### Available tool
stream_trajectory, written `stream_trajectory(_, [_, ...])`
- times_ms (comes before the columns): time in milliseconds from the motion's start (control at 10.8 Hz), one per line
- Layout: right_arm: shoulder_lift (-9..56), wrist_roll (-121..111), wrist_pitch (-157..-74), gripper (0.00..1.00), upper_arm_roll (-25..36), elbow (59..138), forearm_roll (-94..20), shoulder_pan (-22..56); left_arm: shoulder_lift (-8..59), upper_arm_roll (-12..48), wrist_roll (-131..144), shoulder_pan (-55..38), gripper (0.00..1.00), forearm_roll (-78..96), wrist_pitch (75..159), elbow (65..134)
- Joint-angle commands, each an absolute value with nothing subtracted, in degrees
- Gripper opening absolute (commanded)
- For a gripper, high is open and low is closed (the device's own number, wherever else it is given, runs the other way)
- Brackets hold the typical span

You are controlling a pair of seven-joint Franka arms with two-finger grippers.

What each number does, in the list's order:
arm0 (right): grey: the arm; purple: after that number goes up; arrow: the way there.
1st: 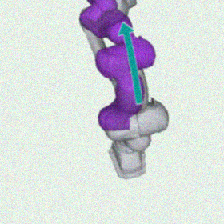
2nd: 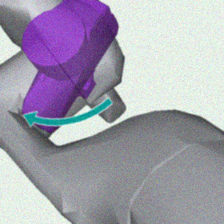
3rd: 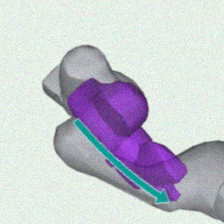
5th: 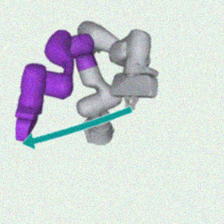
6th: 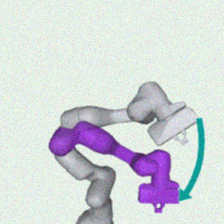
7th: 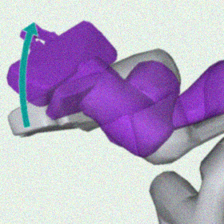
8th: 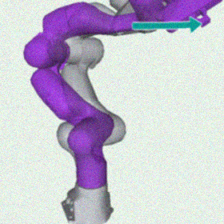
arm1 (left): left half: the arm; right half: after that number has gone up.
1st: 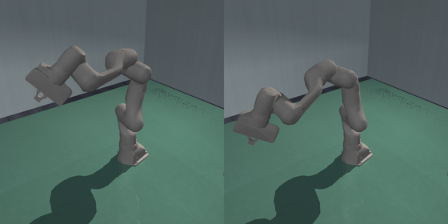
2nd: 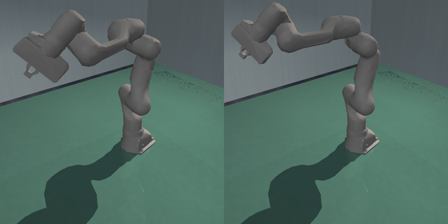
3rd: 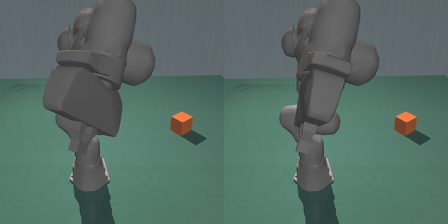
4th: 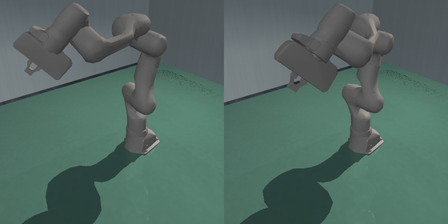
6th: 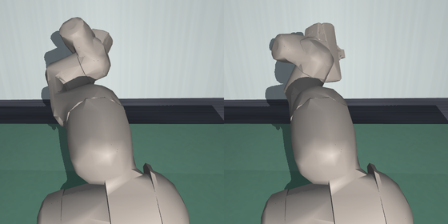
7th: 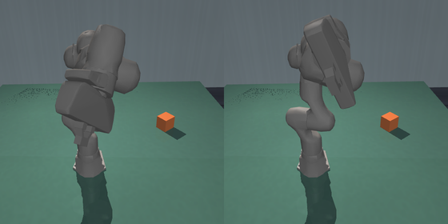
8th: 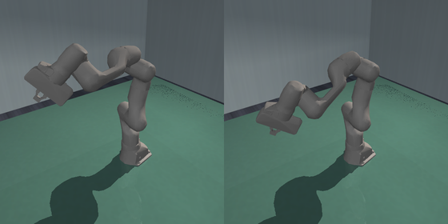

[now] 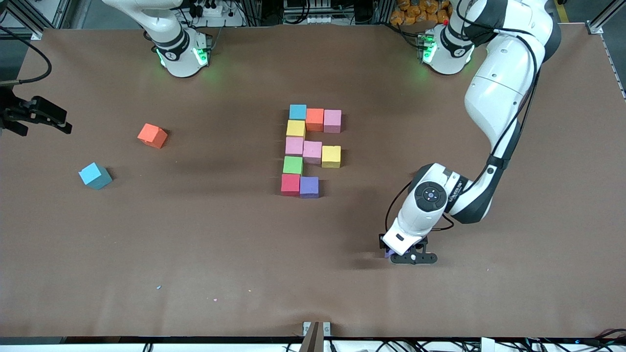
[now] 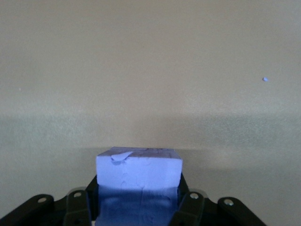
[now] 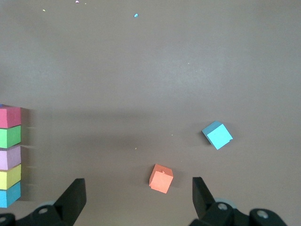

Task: Arrange 11 blocks into digit 3
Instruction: 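Carry the purple cube to the figure's bottom row with the left gripper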

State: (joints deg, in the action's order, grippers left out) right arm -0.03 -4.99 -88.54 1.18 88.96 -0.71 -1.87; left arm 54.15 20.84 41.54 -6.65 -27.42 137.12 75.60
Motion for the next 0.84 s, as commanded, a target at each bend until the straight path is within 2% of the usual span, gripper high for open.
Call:
stream_trajectory(0, [-0.35, -4.39, -88.77, 1.0, 0.62, 89.21, -1.41, -2.55, 51.16, 21.44, 56.0, -8.6, 0.0, -23.21, 132.91, 76.64])
stream_trajectory(464, [-0.35, -4.39, -88.94, 1.0, 0.62, 89.12, -1.41, -2.72, 49.57, 23.02, 100.45, -15.28, 0.0, -22.51, 125.79, 76.38])
stream_trajectory(743, [-0.35, -4.39, -89.21, 1.0, 0.62, 89.21, -1.41, -2.72, 49.75, 24.78, 117.72, -16.69, 0.0, -21.62, 122.89, 76.73])
